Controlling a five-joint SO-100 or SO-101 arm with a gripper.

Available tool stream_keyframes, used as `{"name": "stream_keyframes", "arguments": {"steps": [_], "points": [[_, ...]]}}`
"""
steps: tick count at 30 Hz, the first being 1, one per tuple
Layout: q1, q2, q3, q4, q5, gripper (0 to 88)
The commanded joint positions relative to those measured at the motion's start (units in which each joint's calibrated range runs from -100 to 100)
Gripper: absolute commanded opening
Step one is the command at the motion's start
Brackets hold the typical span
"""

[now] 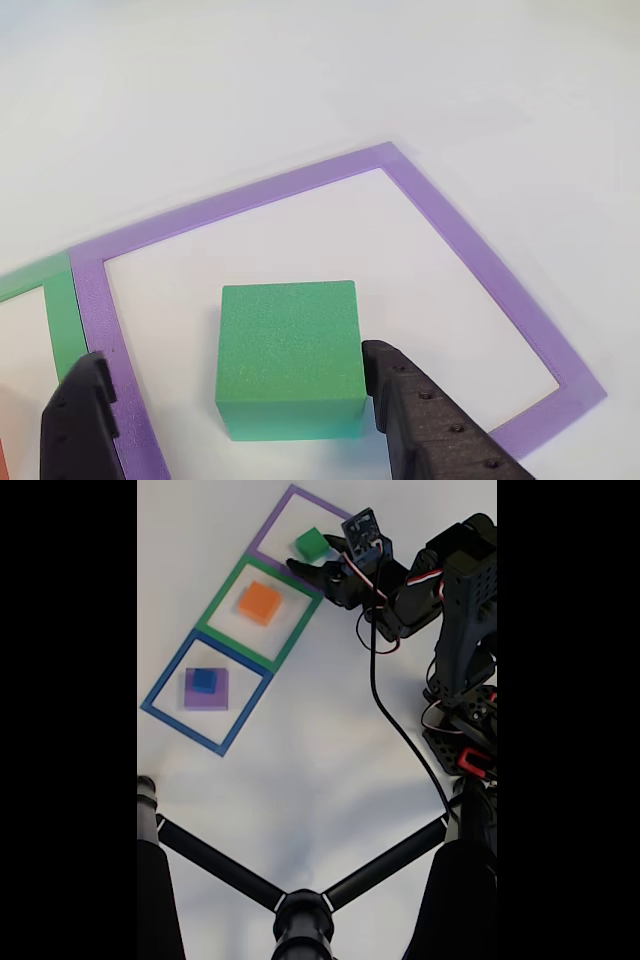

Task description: Tower of hanoi

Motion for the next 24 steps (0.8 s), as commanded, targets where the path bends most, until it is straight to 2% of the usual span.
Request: {"name": "stream_keyframes", "arguments": {"steps": [1,5,8,10,12,14,18,24], "points": [[0.6,-5.4,0.9,-0.6,0.0,30.5],[1.0,-17.4,3.8,9.2,0.0,29.2],[1.3,-28.4,3.1,23.5,0.0,27.3],[1.4,-36.1,1.0,35.2,0.0,25.2],[1.3,-44.6,-2.8,51.5,0.0,21.4],[0.7,-51.6,-6.6,66.5,0.0,11.1],[-2.1,-59.6,-14.4,86.4,0.0,1.9],[-8.7,-66.4,-29.7,115.7,0.0,0.0]]}}
